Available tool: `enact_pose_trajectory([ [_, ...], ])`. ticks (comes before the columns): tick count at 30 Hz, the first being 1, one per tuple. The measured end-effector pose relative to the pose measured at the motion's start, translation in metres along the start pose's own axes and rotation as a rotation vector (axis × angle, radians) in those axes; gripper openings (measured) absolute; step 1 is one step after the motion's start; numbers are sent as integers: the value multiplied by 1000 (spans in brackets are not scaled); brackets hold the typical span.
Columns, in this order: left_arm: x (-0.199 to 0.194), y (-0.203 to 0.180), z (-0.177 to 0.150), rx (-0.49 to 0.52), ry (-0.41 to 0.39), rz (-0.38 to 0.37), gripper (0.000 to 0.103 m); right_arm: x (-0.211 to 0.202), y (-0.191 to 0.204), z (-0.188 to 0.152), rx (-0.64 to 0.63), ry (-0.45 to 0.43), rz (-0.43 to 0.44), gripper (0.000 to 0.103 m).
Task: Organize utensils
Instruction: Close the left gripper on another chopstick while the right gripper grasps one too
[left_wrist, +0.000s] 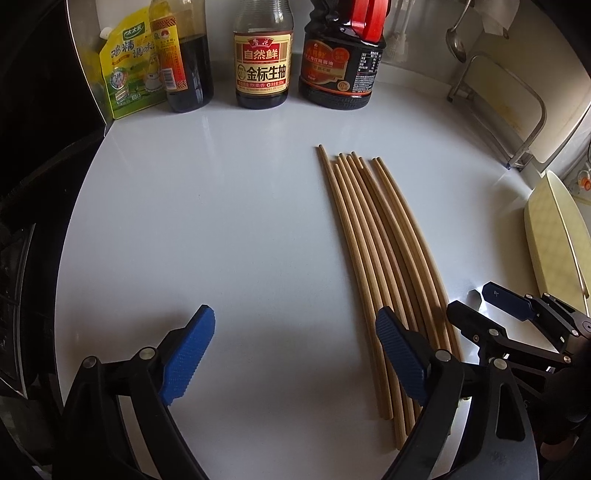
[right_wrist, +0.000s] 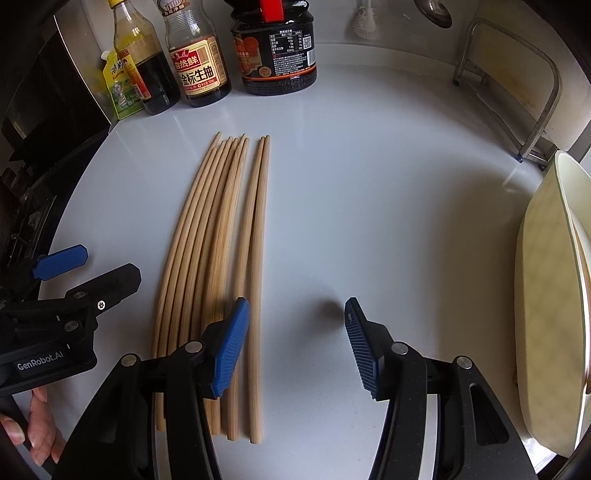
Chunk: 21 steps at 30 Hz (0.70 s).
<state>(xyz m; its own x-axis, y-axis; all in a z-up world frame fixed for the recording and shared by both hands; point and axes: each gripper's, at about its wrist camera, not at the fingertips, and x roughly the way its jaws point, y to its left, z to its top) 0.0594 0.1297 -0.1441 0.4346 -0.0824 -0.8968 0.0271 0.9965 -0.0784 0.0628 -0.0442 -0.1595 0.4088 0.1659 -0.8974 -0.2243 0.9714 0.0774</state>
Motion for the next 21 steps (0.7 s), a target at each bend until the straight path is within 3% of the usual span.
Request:
enact_pose_trajectory([
  [21,16,-8,-2,12,21,16,87,-1,-20,-5,-13,-16,-55,52],
])
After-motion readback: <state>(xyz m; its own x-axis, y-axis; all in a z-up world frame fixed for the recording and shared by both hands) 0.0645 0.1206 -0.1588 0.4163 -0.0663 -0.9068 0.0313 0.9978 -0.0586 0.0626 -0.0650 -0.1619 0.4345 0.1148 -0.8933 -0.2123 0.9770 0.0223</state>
